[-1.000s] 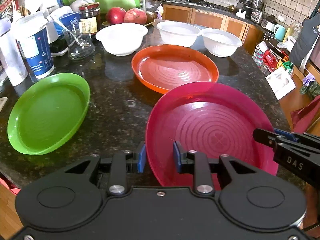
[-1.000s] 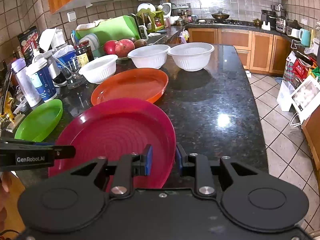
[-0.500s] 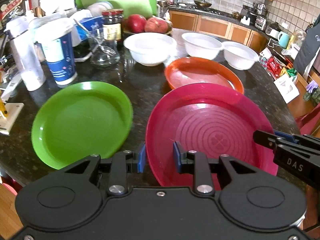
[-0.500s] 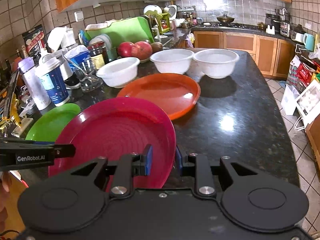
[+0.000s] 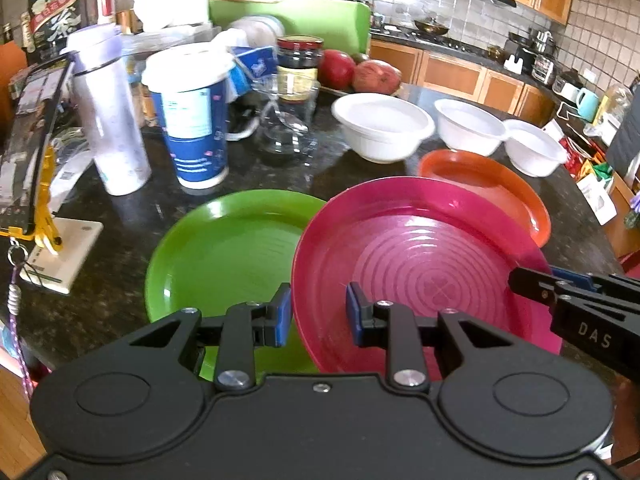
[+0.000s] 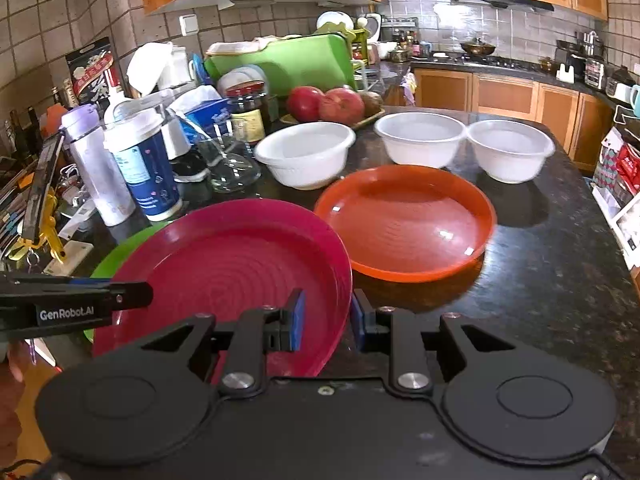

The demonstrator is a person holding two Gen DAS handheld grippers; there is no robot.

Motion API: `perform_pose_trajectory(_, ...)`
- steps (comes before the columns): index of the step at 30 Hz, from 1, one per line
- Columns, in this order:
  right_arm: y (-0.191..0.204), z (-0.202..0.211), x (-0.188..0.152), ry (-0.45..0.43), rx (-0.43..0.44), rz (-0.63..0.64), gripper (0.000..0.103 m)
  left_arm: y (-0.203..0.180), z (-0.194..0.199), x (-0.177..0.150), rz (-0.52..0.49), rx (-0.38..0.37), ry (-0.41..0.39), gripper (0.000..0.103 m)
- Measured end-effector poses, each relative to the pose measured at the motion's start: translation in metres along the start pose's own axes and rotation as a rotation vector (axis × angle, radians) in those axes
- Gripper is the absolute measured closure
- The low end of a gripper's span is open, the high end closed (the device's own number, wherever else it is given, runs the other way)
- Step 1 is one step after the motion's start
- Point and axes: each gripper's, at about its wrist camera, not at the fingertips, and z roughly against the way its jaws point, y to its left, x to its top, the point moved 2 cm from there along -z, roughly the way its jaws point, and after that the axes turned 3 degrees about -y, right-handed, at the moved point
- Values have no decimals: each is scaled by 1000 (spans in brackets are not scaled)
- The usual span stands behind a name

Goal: Organize plates and bowls
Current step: 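Lift the magenta plate with the left gripper toward the green plate, then lower the magenta plate onto the green plate with the left gripper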

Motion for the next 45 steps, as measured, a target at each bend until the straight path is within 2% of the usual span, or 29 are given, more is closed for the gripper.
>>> perform_pose_trajectory(14, 68, -38, 15, 10, 31, 36, 76, 68, -9, 13, 21, 28, -20, 67)
perform_pose_trajectory(21, 85, -51, 14, 18, 11, 19, 76, 90, -18, 17, -6, 6, -11, 67)
perform_pose_trajectory(35, 97, -65, 9, 53, -62, -25, 76, 105, -42, 17, -57, -72, 43, 66)
perform_pose_trajectory(45, 98, -70, 8, 70, -84, -25, 76, 110, -47, 14, -67, -97, 53, 67)
